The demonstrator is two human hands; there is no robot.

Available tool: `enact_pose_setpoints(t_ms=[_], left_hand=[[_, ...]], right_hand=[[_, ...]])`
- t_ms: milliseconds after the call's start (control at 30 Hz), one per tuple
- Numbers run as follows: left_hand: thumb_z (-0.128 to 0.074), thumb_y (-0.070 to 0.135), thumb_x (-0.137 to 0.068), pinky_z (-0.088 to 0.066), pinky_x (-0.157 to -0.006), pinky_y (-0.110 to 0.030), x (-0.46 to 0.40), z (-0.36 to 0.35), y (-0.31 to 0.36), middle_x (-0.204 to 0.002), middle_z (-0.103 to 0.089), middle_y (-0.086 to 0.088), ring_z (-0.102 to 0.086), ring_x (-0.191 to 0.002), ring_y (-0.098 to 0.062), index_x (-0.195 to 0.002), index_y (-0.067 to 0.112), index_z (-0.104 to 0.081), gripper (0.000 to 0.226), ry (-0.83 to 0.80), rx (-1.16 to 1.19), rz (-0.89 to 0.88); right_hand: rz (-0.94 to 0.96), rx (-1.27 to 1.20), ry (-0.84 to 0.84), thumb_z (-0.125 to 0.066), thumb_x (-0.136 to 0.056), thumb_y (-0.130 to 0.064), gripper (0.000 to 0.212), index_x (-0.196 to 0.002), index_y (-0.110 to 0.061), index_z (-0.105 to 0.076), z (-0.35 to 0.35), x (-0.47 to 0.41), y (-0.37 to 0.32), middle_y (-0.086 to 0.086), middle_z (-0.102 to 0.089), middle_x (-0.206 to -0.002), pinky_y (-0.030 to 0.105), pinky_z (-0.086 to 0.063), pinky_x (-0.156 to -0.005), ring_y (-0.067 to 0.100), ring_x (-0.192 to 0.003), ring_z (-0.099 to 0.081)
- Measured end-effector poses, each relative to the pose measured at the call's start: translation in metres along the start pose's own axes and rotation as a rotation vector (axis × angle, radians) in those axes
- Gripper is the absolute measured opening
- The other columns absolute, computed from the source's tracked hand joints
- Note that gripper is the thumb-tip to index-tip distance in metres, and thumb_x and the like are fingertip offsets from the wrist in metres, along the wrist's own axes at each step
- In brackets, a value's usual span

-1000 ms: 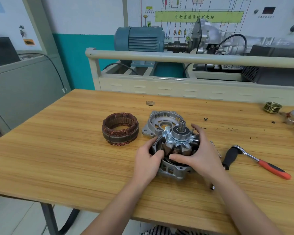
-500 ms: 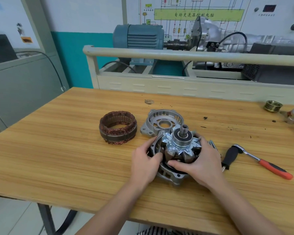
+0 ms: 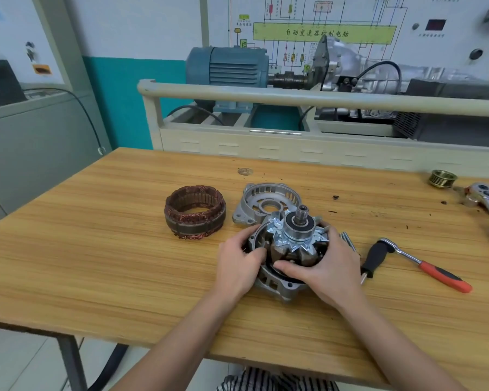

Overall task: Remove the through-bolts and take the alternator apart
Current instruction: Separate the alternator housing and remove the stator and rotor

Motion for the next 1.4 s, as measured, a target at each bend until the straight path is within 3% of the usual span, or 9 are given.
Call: enact_pose_setpoints(t_ms=[233, 333, 467, 600, 700, 833, 967, 1133, 1400], left_hand=[[-0.056, 0.019, -0.061, -0.042, -0.073, 0.0, 0.002, 0.0, 0.006, -0.101, -0.062, 0.021, -0.052, -0.09, 0.023, -0.125, 0.021, -0.062, 0.065, -0.028, 0.027, 0.001], [-0.061, 0.006, -0.068, -0.051, -0.074, -0.012, -0.003, 0.0, 0.003, -0.098, -0.063, 0.02, -0.059, -0.087, 0.013, -0.122, 0.021, -0.063, 0.056, -0.032, 0.088, 0.041], [-0.06, -0.004, -0.071, -0.046, -0.07, -0.006, -0.007, 0.001, 0.0, -0.098, -0.059, 0.023, -0.056, -0.088, 0.015, -0.11, 0.028, -0.063, 0.051, -0.035, 0.109, 0.066], [-0.054, 0.019, -0.07, -0.05, -0.08, -0.018, -0.009, 0.003, 0.0, -0.103, -0.065, 0.017, -0.06, -0.098, 0.003, -0.102, 0.034, -0.064, 0.037, -0.082, 0.159, 0.073], [-0.053, 0.031, -0.089, -0.05, -0.084, -0.025, -0.014, 0.001, -0.001, -0.1, -0.069, 0.01, -0.062, -0.097, -0.003, -0.1, 0.029, -0.069, 0.02, -0.009, 0.07, 0.094], [-0.052, 0.031, -0.093, -0.052, -0.082, -0.031, -0.018, -0.001, -0.006, -0.088, -0.07, 0.008, -0.063, -0.087, -0.009, -0.094, 0.021, -0.073, 0.024, 0.073, -0.097, 0.173], [-0.06, 0.023, -0.09, -0.046, -0.081, -0.026, -0.025, 0.002, -0.01, -0.088, -0.07, 0.008, -0.062, -0.09, -0.006, -0.098, 0.014, -0.075, 0.02, 0.123, -0.082, 0.147], [-0.064, 0.021, -0.087, -0.047, -0.076, -0.02, -0.029, 0.0, -0.009, -0.082, -0.069, 0.017, -0.062, -0.084, 0.003, -0.093, 0.018, -0.076, 0.013, 0.176, -0.04, 0.106], [-0.064, 0.016, -0.088, -0.052, -0.082, -0.029, -0.028, 0.001, -0.008, -0.086, -0.073, 0.008, -0.065, -0.085, -0.004, -0.092, 0.014, -0.076, 0.013, 0.18, -0.04, 0.04]], right_hand=[[0.007, -0.217, -0.178, -0.075, -0.039, -0.073, 0.114, -0.136, -0.027, -0.039, 0.004, -0.004, 0.017, -0.01, -0.055, -0.129, 0.034, -0.043, -0.099, 0.009, -0.118, -0.052], [-0.146, -0.695, -0.213, -0.057, -0.084, -0.047, 0.038, -0.117, -0.029, -0.056, 0.009, -0.016, 0.034, -0.001, -0.059, -0.13, 0.027, -0.046, -0.097, 0.006, -0.115, -0.057], [-0.269, -0.723, -0.124, -0.039, -0.083, -0.07, 0.054, -0.101, -0.027, -0.068, -0.004, -0.027, 0.039, -0.001, -0.071, -0.108, 0.036, -0.047, -0.093, 0.013, -0.102, -0.066], [-0.319, -0.779, -0.145, -0.045, -0.084, -0.06, 0.046, -0.095, -0.024, -0.072, -0.009, -0.032, 0.037, 0.002, -0.074, -0.102, 0.04, -0.047, -0.092, 0.018, -0.097, -0.069], [-0.315, -0.832, -0.176, -0.047, -0.082, -0.057, 0.045, -0.092, -0.025, -0.076, -0.01, -0.036, 0.038, 0.001, -0.074, -0.1, 0.035, -0.048, -0.086, 0.016, -0.094, -0.07], [-0.325, -0.869, -0.12, -0.046, -0.097, -0.029, 0.04, -0.075, -0.026, -0.079, -0.012, -0.037, 0.035, -0.002, -0.075, -0.086, 0.03, -0.046, -0.078, 0.015, -0.085, -0.07], [-0.429, -0.933, 0.039, -0.059, -0.091, -0.021, 0.008, -0.09, -0.016, -0.066, -0.015, -0.036, 0.041, 0.004, -0.068, -0.1, 0.031, -0.048, -0.073, 0.019, -0.093, -0.064], [-0.351, -1.011, 0.016, -0.057, -0.092, -0.018, 0.034, -0.068, -0.029, -0.078, -0.011, -0.037, 0.035, -0.005, -0.075, -0.077, 0.022, -0.053, -0.055, 0.009, -0.071, -0.071], [-0.245, -1.048, -0.004, -0.053, -0.095, -0.02, 0.029, -0.083, -0.029, -0.079, -0.008, -0.034, 0.027, 0.001, -0.075, -0.089, 0.019, -0.054, -0.059, 0.014, -0.083, -0.072]])
Point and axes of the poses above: each hand's wrist, its own x-axis away from the middle knuckle, its own z-axis out of the back of the hand, y = z × x, the point moved 4 cm from there along -x, towards the middle knuckle
